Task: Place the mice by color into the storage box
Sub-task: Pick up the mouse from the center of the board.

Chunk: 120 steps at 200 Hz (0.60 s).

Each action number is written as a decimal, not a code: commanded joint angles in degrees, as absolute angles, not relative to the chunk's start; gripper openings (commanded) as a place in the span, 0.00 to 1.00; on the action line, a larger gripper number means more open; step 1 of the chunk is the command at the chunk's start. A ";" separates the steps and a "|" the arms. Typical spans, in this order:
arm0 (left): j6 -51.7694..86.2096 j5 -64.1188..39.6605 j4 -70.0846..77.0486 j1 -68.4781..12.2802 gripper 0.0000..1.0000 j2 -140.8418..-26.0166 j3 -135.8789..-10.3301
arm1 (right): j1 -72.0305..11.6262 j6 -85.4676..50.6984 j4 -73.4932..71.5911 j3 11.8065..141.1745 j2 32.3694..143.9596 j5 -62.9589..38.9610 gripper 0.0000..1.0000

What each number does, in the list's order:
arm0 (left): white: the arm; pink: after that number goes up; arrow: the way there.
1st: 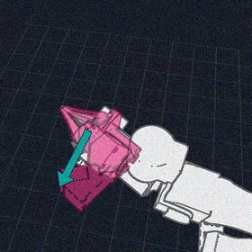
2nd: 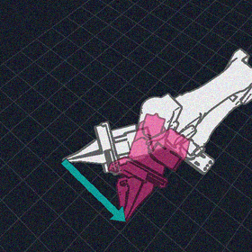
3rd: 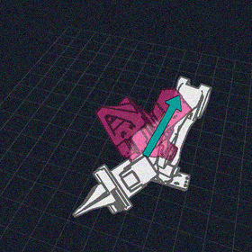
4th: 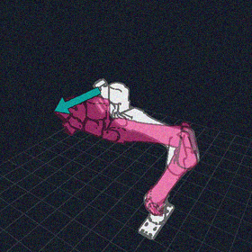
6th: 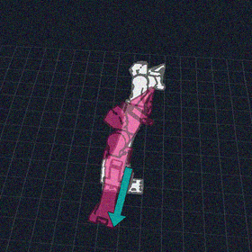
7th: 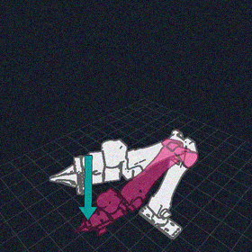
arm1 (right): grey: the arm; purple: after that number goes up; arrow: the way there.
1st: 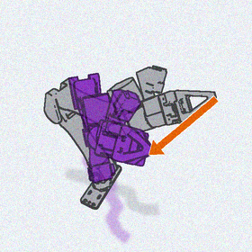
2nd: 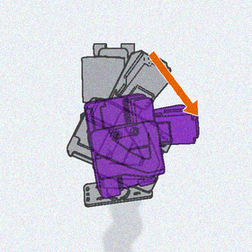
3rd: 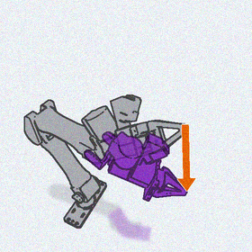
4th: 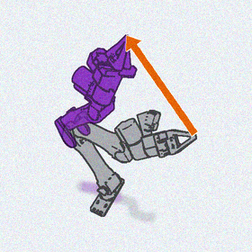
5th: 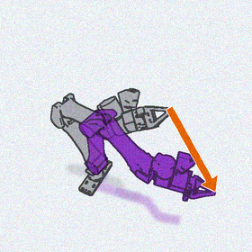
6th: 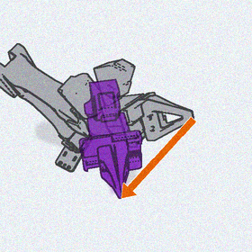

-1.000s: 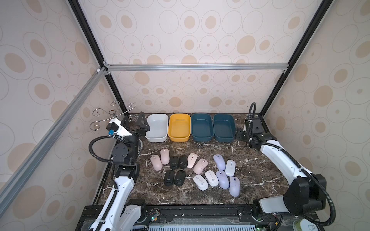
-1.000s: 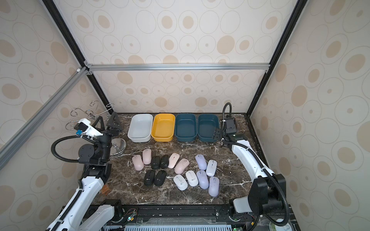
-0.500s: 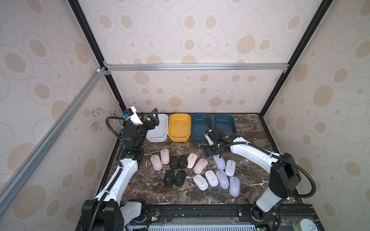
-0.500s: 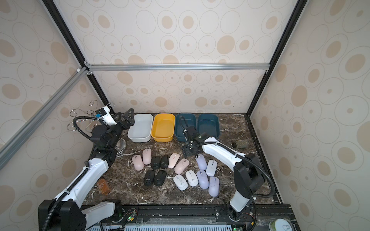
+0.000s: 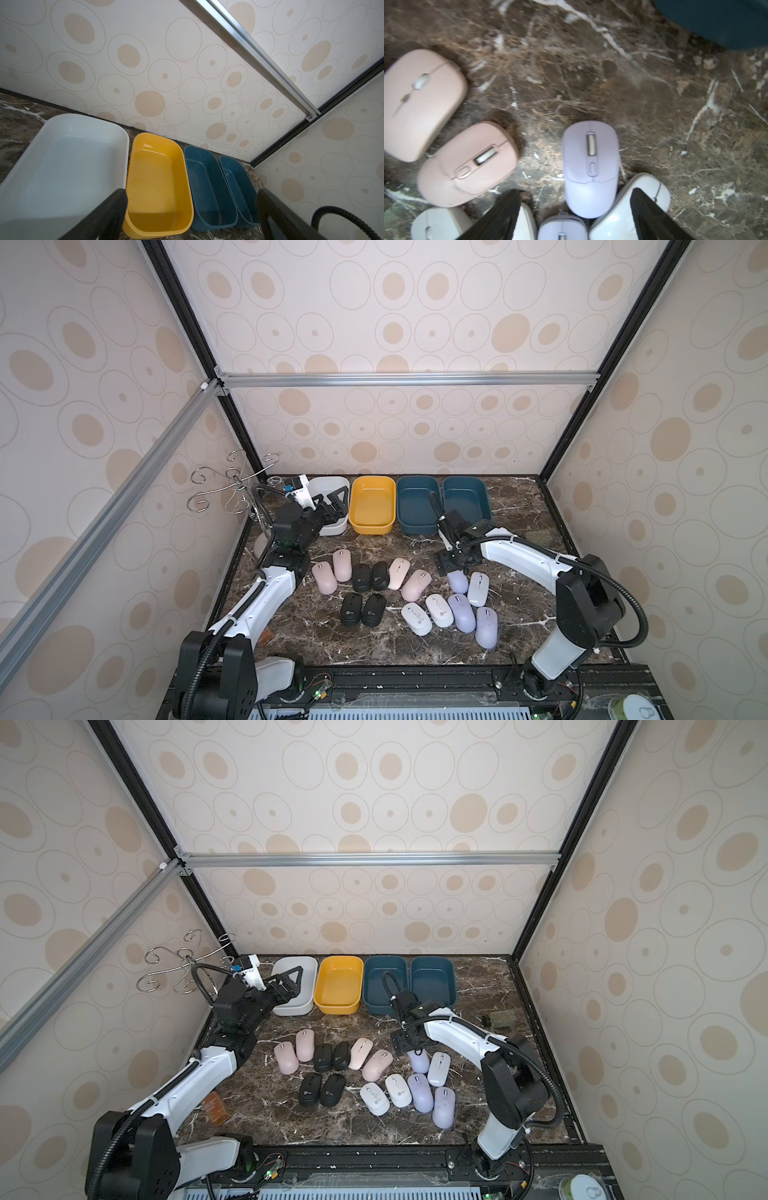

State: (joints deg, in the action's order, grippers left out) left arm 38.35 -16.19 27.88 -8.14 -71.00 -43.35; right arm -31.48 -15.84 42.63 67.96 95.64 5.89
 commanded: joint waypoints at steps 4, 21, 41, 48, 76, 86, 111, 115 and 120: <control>40.31 -18.99 27.81 -8.46 0.97 -72.20 -45.42 | -28.28 -13.17 43.66 67.34 95.42 0.89 0.86; 40.34 -18.94 27.71 -8.53 0.97 -72.61 -45.39 | -28.32 -11.20 45.22 68.70 98.24 -1.40 0.85; 40.34 -19.42 27.53 -8.53 0.97 -72.99 -45.62 | -28.38 -11.38 45.10 67.46 99.22 -1.04 0.84; 40.34 -19.34 27.62 -8.53 0.98 -73.03 -45.52 | -28.31 -11.63 45.08 67.02 99.32 -0.41 0.85; 41.14 -20.42 28.00 -8.61 0.98 -73.86 -45.62 | -28.13 -11.78 44.08 65.48 99.94 1.50 0.84; 41.62 -20.99 28.30 -8.61 0.98 -74.24 -45.58 | -28.10 -11.95 44.08 65.41 100.80 1.55 0.83; 41.75 -21.54 28.33 -8.57 0.98 -74.33 -45.69 | -28.13 -12.43 42.48 64.51 101.59 1.22 0.74; 41.63 -21.46 28.33 -8.61 0.98 -74.26 -45.72 | -28.13 -12.57 42.17 64.35 101.52 1.08 0.73; 41.51 -21.22 28.22 -8.61 0.98 -74.17 -45.68 | -28.07 -12.57 41.79 64.12 101.56 0.91 0.72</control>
State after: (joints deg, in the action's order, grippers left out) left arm 40.34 -20.16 27.53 -8.43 -74.24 -43.38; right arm -28.21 -12.51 42.39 65.56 100.79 1.02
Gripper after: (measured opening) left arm 0.978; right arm 0.744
